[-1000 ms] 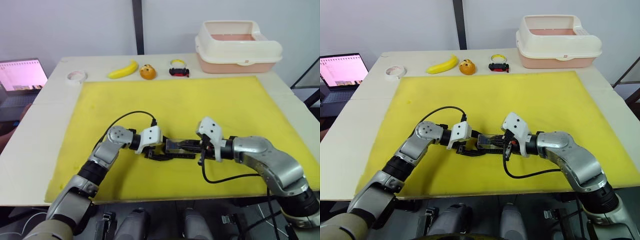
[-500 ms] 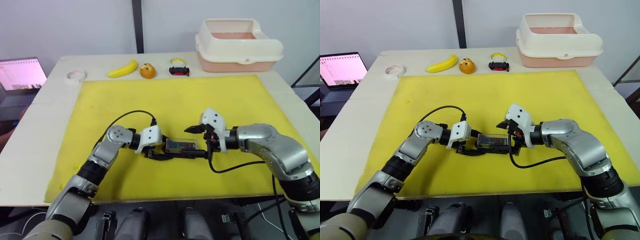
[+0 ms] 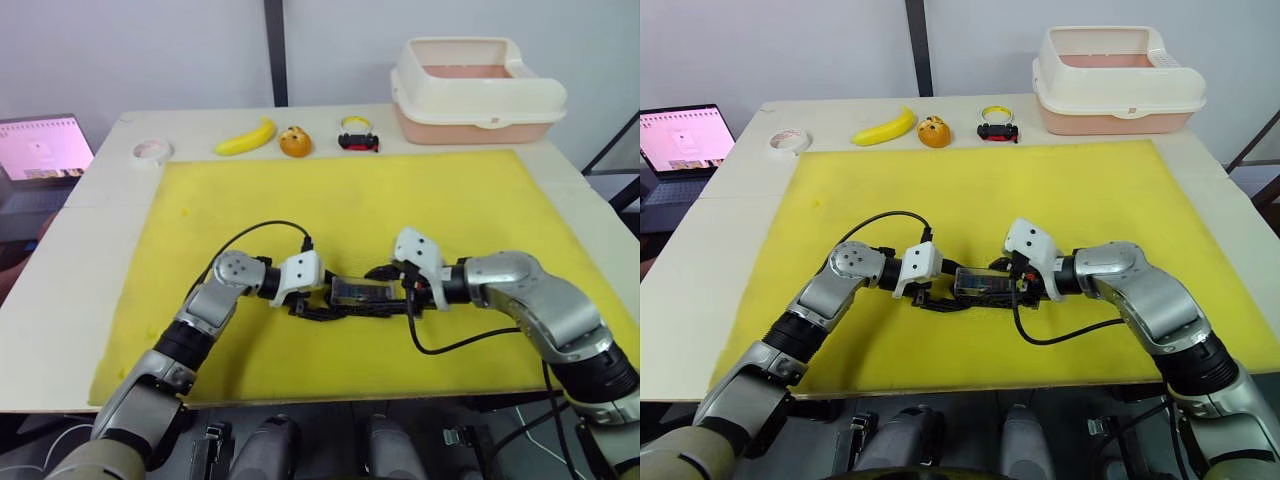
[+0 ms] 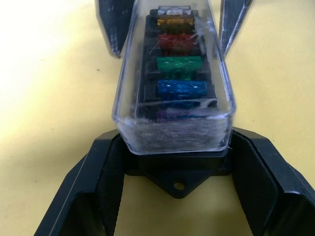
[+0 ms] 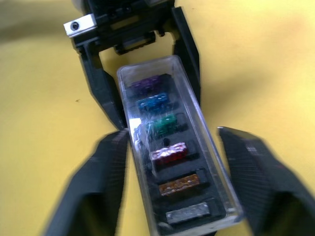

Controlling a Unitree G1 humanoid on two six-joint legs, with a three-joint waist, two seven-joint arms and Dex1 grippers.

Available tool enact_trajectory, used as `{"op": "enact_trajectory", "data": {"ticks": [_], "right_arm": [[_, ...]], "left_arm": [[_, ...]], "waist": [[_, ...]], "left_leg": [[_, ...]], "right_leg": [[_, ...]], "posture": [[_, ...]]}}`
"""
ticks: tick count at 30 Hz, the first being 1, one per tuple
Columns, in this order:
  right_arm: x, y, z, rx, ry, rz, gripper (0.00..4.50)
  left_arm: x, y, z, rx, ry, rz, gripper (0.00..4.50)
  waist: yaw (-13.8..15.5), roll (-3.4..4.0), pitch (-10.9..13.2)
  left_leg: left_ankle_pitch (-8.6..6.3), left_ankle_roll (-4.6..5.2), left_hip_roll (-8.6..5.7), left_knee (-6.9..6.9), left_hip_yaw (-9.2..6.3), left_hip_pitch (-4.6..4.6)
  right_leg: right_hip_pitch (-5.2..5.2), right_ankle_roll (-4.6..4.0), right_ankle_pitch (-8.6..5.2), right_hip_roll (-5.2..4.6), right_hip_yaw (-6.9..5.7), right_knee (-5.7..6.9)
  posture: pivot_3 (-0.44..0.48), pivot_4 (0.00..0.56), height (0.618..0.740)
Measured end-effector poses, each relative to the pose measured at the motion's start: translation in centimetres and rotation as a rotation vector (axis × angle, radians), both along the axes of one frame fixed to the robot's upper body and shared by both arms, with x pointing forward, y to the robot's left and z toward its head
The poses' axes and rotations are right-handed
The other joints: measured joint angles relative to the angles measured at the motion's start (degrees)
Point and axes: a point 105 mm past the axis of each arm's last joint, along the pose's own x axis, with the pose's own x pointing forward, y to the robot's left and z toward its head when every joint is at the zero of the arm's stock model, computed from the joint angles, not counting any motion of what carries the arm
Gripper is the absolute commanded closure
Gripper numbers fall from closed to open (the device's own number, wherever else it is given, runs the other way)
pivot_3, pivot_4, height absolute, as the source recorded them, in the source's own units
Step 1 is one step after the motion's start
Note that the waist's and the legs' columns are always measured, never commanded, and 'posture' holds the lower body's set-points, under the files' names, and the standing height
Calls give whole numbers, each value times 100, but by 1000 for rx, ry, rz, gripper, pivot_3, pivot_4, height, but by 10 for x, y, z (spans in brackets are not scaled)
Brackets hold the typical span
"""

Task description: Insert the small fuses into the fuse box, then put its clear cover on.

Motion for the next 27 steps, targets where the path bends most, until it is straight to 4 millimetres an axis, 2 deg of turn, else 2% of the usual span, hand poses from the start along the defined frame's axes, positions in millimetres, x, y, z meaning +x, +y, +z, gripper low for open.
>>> {"op": "enact_trajectory", "data": {"ticks": [14, 27], "right_arm": [[-2, 0, -2, -69, -80, 31, 2171], [0, -3, 1, -102, -22, 84, 2171]], "left_arm": [[0, 0, -1, -1, 7, 4, 1931], [0, -1, -1, -4, -3, -5, 1931]], "waist": [[-1, 0, 0], [3, 1, 1]], "left_leg": [[0, 0, 0, 0, 0, 0], [0, 0, 0, 0, 0, -1]], "right_leg": [[-1, 0, 0, 0, 0, 0], [-2, 0, 0, 0, 0, 0]], "posture": [[0, 150, 740], [0, 150, 740]]}}
